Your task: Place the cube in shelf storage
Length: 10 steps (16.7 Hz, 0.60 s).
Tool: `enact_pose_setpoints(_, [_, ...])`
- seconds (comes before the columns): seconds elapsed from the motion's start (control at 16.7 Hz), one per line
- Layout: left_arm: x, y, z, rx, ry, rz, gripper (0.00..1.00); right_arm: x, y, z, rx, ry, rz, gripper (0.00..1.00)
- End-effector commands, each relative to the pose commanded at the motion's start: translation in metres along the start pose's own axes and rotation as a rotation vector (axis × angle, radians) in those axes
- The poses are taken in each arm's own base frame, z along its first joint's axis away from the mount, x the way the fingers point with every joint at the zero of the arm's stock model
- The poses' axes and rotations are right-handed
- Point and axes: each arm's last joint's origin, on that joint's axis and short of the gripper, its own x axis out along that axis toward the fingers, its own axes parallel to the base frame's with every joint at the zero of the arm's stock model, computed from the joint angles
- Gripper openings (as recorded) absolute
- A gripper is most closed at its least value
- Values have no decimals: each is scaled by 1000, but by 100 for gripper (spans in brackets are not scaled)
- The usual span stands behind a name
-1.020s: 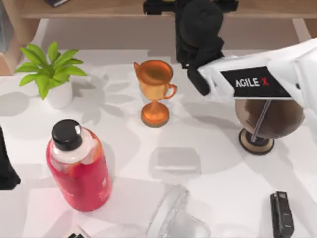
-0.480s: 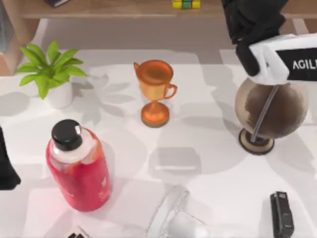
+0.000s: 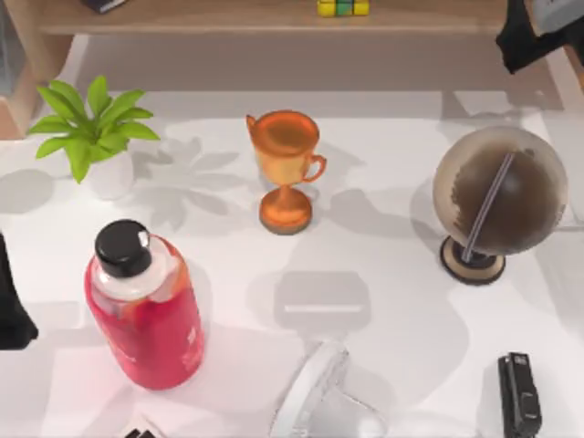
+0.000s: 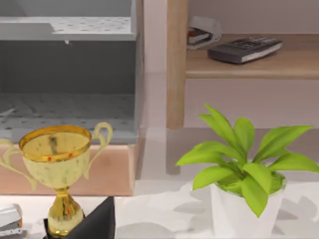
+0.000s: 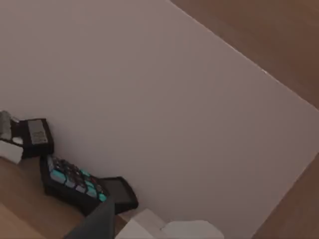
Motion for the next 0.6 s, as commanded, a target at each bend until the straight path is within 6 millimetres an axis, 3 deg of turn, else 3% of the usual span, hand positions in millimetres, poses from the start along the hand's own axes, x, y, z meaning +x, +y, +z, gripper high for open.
enact_pose_setpoints(0.3, [0, 0, 0, 0, 0, 0, 100, -100, -29, -57, -277, 93, 133, 100])
enact_pose_setpoints(0.6, [0, 0, 0, 0, 0, 0, 100, -189, -40, -87, -493, 194, 229, 100])
